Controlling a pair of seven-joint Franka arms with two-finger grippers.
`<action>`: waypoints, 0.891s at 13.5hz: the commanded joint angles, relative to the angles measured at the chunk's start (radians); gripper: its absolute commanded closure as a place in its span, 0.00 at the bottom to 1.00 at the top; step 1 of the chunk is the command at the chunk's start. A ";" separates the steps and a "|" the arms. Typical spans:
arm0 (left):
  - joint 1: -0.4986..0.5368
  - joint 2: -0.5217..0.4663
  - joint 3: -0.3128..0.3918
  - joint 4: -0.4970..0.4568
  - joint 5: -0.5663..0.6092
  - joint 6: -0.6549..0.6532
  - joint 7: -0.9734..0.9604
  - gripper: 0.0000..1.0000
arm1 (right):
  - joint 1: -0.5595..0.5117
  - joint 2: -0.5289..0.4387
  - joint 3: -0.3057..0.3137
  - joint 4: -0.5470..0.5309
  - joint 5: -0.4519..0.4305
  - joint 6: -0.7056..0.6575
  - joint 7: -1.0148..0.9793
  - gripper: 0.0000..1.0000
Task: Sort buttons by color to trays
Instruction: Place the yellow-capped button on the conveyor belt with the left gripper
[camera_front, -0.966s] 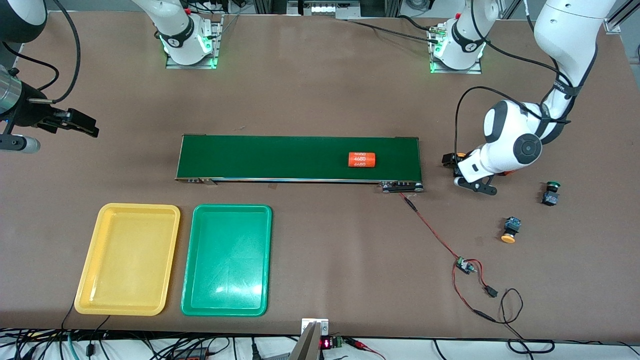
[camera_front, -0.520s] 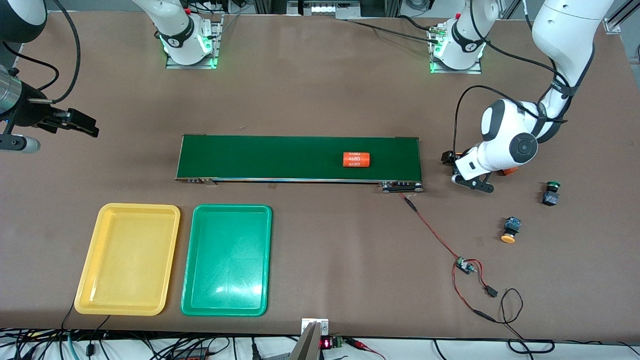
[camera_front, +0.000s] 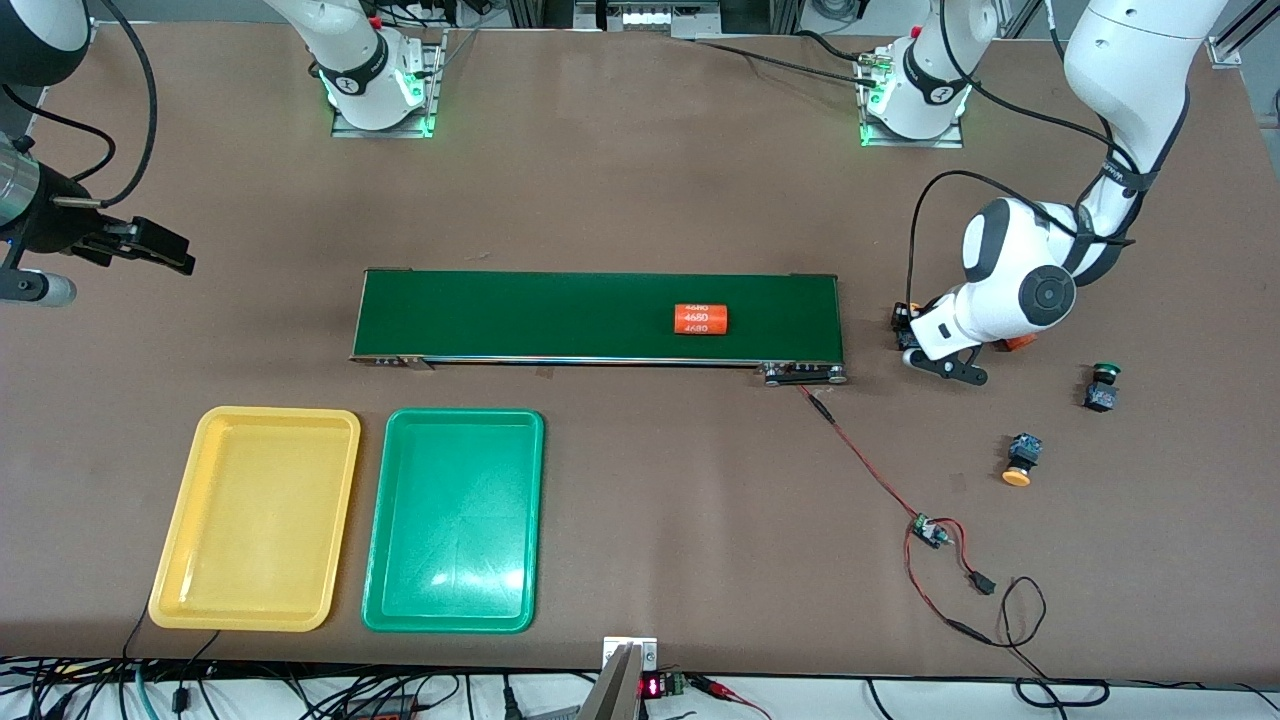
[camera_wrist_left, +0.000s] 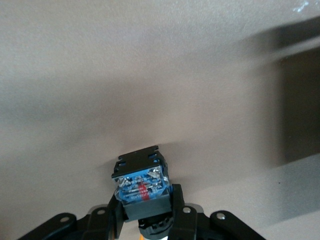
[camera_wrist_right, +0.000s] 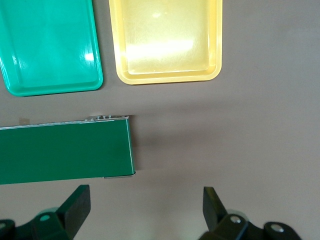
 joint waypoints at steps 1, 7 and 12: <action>0.003 -0.065 -0.008 0.013 0.002 -0.045 0.007 1.00 | -0.004 -0.004 0.002 0.002 0.014 0.001 0.014 0.00; -0.062 -0.129 -0.063 0.158 -0.006 -0.263 -0.045 1.00 | -0.004 -0.004 0.002 0.002 0.014 0.001 0.014 0.00; -0.169 -0.125 -0.104 0.165 -0.006 -0.253 -0.205 1.00 | -0.004 -0.004 0.000 0.002 0.014 0.001 0.014 0.00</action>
